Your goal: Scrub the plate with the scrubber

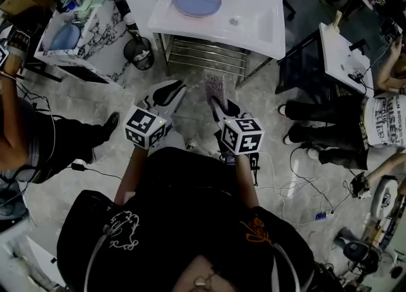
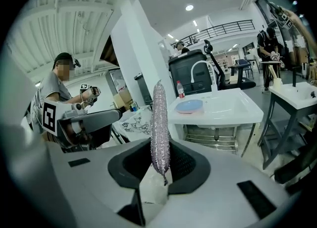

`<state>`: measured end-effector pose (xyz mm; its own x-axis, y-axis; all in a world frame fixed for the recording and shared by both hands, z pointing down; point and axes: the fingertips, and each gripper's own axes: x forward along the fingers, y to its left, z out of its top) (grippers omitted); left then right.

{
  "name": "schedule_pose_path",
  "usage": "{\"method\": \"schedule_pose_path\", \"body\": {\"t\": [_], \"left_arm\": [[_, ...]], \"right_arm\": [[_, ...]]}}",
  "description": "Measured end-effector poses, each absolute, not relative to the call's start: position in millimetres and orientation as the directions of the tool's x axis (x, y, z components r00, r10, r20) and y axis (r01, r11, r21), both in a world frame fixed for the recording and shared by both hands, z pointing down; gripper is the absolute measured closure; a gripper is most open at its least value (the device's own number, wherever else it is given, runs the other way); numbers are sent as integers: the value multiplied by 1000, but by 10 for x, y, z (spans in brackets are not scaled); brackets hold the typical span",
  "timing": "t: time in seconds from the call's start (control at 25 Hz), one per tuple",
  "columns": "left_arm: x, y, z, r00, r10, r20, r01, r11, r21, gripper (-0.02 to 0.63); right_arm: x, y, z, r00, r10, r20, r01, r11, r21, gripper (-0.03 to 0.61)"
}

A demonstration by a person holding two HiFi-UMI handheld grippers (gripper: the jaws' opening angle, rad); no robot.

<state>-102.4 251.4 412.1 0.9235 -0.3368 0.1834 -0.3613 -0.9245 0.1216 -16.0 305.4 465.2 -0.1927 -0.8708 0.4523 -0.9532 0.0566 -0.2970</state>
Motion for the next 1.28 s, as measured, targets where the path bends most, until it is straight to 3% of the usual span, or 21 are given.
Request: {"method": "schedule_pose_path", "body": {"t": [0.6, 1.28], "left_arm": [[-863, 2065, 4434, 905, -332, 265, -374, -919, 127, 545], [-271, -79, 4320, 923, -305, 235, -337, -935, 111, 545]], "right_arm": [[-9, 2549, 4892, -240, -841, 485, -933, 61, -355, 499], [543, 513, 4894, -232, -809, 541, -936, 34, -351, 499]]}}
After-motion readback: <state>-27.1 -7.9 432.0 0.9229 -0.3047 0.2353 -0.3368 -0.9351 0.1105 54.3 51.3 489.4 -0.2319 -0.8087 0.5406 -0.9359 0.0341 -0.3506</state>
